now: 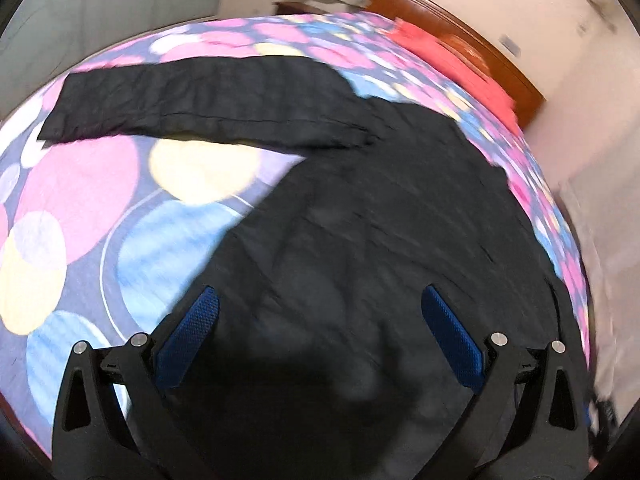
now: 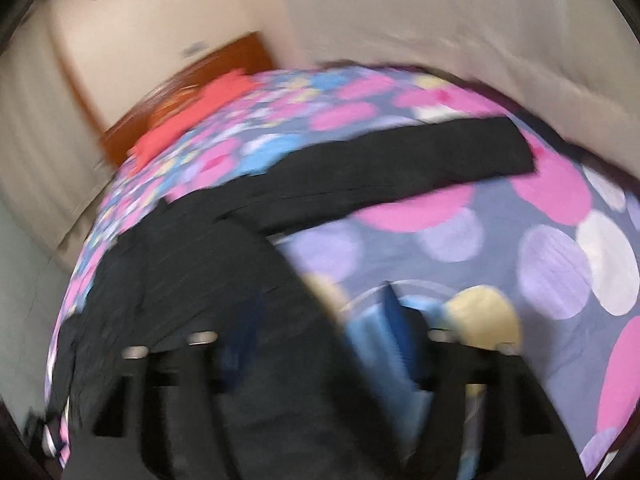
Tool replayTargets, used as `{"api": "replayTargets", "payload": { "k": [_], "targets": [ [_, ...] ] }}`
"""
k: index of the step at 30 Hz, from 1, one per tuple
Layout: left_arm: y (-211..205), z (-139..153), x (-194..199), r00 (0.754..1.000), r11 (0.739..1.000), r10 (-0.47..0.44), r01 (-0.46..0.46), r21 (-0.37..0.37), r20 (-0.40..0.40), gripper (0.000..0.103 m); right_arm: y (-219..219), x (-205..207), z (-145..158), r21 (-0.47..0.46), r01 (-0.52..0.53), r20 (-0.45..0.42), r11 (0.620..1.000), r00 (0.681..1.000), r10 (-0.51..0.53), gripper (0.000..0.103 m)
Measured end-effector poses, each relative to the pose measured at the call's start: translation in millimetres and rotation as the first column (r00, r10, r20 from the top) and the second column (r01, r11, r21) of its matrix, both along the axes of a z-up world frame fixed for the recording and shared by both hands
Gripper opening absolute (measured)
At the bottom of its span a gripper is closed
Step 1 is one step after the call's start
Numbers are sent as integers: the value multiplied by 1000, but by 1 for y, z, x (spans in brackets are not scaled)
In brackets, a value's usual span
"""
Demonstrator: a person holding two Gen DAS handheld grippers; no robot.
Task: Fold large clothes
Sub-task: 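Grasp the jacket sleeve with the right gripper and fold it across the back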
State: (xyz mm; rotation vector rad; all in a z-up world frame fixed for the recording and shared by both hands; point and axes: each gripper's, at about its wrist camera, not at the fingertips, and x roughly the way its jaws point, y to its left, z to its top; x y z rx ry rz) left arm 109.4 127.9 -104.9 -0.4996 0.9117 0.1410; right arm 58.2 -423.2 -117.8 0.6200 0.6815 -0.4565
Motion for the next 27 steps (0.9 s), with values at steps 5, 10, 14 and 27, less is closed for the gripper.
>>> {"api": "replayTargets", "payload": {
  "k": [5, 10, 14, 27],
  "targets": [
    [30, -10, 9, 993, 993, 115, -115, 10, -7, 101, -74, -5, -22, 129, 169, 61, 977, 982, -178, 55],
    [48, -24, 19, 978, 979, 203, -202, 38, -54, 101, -128, 2, -44, 224, 276, 92, 935, 949, -302, 55],
    [54, -36, 23, 963, 968, 251, -246, 57, -101, 101, -154, 11, -60, 289, 329, 112, 899, 921, -373, 55],
    [44, -34, 19, 952, 941, 292, -268, 208, -95, 101, -186, 29, -62, 260, 389, 171, 884, 882, -438, 18]
  ]
}}
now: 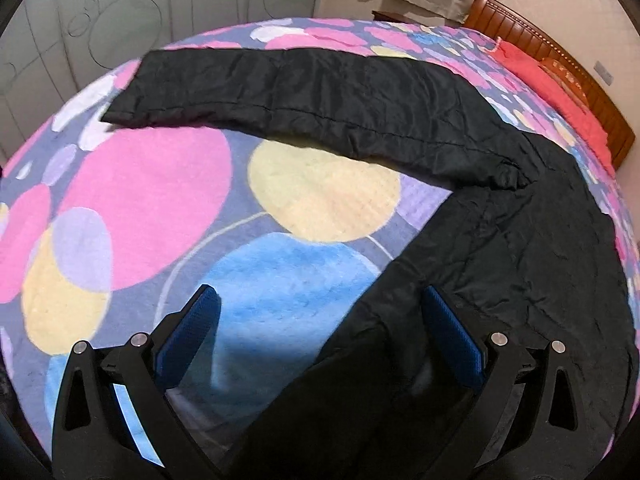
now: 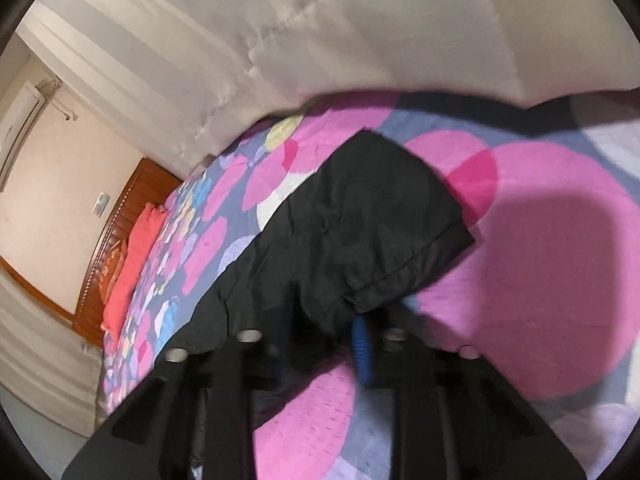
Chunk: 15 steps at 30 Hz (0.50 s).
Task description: Fold large clothes
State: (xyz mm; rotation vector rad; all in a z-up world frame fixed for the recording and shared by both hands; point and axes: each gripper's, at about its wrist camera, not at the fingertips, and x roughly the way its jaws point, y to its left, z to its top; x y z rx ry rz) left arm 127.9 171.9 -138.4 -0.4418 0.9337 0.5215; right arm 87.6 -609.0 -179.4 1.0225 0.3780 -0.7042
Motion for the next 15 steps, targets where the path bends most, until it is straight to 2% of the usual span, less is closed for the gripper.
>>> {"api": "replayTargets", "payload": {
  "k": [2, 4, 6, 9, 12, 15],
  "targets": [
    [0, 4, -3, 1000, 999, 12, -12, 40, -1, 101, 5, 4, 9, -30, -15, -3, 999, 1000, 15, 16],
    [2, 6, -4, 1000, 997, 24, -24, 71, -10, 101, 19, 11, 28, -101, -50, -3, 994, 999, 50, 15],
    [7, 1, -2, 999, 998, 28, -26, 62, -27, 101, 39, 21, 51, -184, -100, -9, 978, 995, 100, 15],
    [14, -10, -3, 999, 999, 32, -32, 11, -43, 101, 73, 43, 79, -280, -188, -17, 941, 981, 191, 15],
    [11, -11, -3, 999, 999, 22, -20, 38, -50, 101, 120, 77, 106, -365, -304, -39, 880, 949, 312, 15],
    [6, -14, 0, 998, 998, 12, -8, 66, -65, 101, 175, 113, 123, -417, -427, -69, 802, 895, 440, 15]
  ]
}}
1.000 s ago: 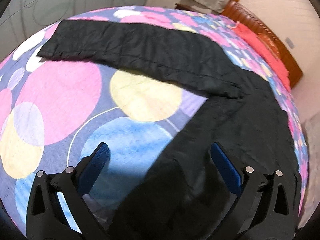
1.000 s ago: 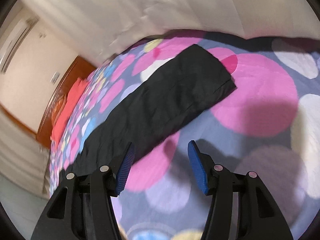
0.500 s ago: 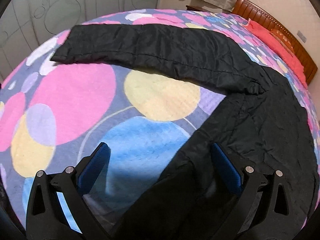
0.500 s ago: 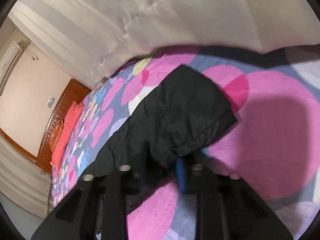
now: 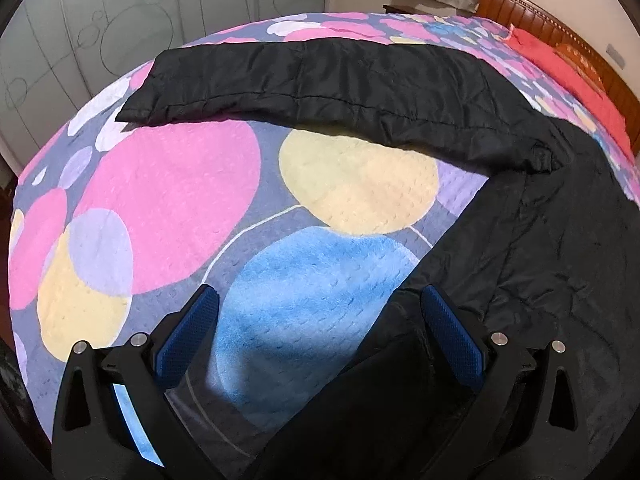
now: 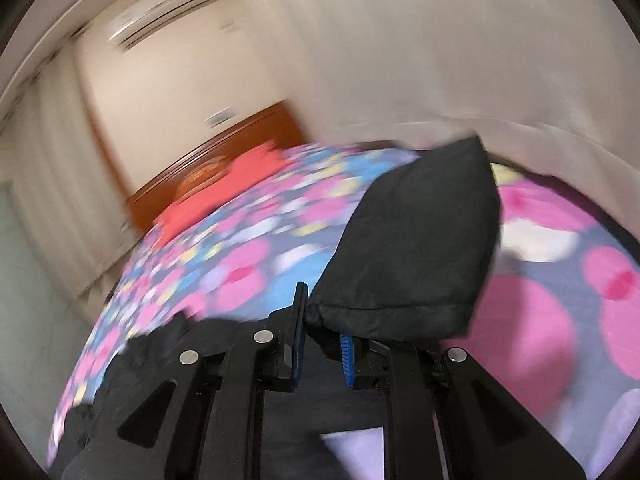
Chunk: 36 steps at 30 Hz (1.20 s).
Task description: Fold large clothes
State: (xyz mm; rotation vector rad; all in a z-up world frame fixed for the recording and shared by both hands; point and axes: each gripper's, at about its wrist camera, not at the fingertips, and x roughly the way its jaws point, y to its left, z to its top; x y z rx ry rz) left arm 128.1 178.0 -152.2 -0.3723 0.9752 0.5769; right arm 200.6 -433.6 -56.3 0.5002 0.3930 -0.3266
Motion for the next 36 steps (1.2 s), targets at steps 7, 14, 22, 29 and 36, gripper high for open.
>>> {"api": "replayTargets", "payload": {
  "k": [7, 14, 22, 29, 36],
  "targets": [
    [-3, -4, 3, 1000, 1000, -4, 4, 29, -6, 101, 126, 77, 3, -85, -289, -61, 954, 957, 284, 15],
    [-5, -5, 0, 1000, 1000, -3, 3, 24, 10, 101, 226, 120, -22, -99, -488, -152, 867, 869, 472, 15],
    [-5, -6, -3, 1000, 1000, -2, 2, 30, 17, 101, 318, 139, -74, -111, -648, -334, 753, 738, 586, 15],
    [-5, -6, -2, 1000, 999, -2, 2, 33, 17, 101, 337, 145, -100, -97, -724, -468, 683, 638, 611, 33],
    [-5, -6, -2, 1000, 999, -2, 2, 32, 18, 101, 326, 101, -61, -121, -767, -364, 630, 624, 691, 69]
  ]
}}
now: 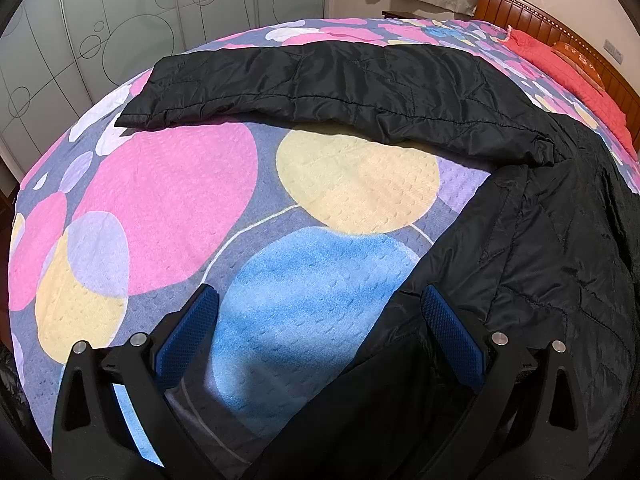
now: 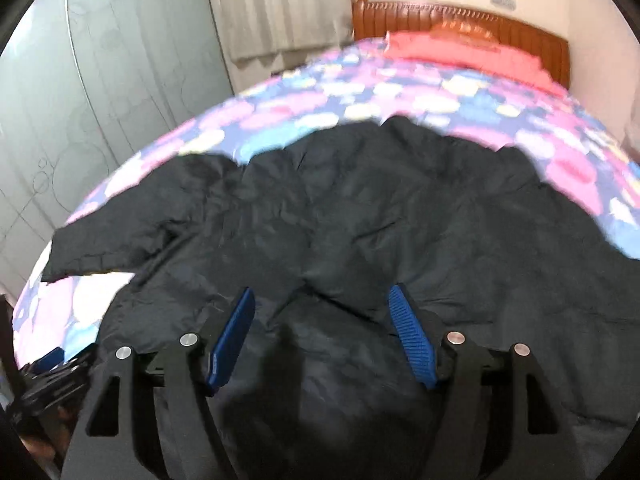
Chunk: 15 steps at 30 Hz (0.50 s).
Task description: Fold large clothes
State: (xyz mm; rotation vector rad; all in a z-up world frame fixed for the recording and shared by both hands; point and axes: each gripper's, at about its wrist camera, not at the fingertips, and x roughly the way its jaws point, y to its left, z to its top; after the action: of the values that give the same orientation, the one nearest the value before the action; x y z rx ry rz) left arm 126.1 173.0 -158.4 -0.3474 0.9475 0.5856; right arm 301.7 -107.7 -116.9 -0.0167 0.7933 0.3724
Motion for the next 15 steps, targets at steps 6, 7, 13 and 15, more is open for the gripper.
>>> {"api": "replayTargets", "payload": {
  "k": [6, 7, 13, 15],
  "targets": [
    [0, 0, 0, 1000, 1000, 0, 0, 1, -1, 101, -138, 6, 32, 37, 369, 64, 929, 927, -371, 51],
    [0, 0, 0, 1000, 1000, 0, 0, 1, 0, 101, -159, 11, 30, 41, 427, 57, 903, 902, -429, 47],
    [0, 1, 1, 1000, 1000, -1, 1, 6, -4, 101, -249, 45, -22, -54, 608, -52, 792, 791, -610, 42],
    [0, 1, 1, 1000, 1000, -1, 1, 6, -5, 101, -251, 54, -46, -67, 592, -104, 803, 797, -595, 42]
  ]
}}
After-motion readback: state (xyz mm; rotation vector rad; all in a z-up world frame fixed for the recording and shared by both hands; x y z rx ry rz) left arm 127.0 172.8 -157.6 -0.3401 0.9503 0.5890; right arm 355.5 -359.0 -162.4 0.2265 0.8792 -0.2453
